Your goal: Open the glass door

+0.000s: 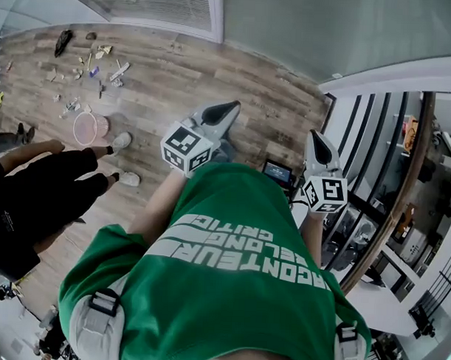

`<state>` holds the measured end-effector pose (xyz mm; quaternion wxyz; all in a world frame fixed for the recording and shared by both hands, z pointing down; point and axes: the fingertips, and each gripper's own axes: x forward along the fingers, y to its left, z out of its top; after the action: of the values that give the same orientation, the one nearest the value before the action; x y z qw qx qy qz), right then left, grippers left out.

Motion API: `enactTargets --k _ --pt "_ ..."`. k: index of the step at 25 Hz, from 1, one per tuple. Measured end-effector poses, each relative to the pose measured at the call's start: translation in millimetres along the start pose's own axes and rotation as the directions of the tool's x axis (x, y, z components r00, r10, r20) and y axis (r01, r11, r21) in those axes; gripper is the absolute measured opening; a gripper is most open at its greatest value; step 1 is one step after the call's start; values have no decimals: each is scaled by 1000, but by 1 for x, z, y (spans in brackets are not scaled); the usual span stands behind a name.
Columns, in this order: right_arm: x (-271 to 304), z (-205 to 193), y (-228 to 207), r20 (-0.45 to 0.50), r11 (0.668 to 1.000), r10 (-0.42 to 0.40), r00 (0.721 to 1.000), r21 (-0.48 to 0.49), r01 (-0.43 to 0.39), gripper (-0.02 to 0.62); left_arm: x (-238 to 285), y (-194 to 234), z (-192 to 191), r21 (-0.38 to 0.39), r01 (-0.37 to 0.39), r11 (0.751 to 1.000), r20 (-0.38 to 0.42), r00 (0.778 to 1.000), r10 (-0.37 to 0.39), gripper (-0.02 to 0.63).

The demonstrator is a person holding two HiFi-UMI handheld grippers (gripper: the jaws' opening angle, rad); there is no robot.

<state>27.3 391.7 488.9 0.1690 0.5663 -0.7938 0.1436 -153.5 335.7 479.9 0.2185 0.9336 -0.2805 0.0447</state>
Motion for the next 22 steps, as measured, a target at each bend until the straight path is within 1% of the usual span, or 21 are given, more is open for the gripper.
enactTargets --k 3,8,14,19,22 --pt "15 11 7 -10 1000 -3 1000 -15 3 -8 -3 24 8 -9 -2 1000 13 1000 2 11" --pt "19 21 9 -27 999 -21 999 -36 20 -8 -9 54 21 -19 -14 1000 37 999 14 11" --pt "28 34 3 -25 996 -46 999 -72 45 -8 -13 71 35 -63 -13 998 91 996 19 11" --pt "46 43 -4 -8 996 -51 999 -76 50 -8 -6 79 41 -51 4 999 99 995 2 11" --pt "59 52 -16 5 996 -37 999 -82 37 -8 -2 90 51 -46 -24 999 106 994 29 11"
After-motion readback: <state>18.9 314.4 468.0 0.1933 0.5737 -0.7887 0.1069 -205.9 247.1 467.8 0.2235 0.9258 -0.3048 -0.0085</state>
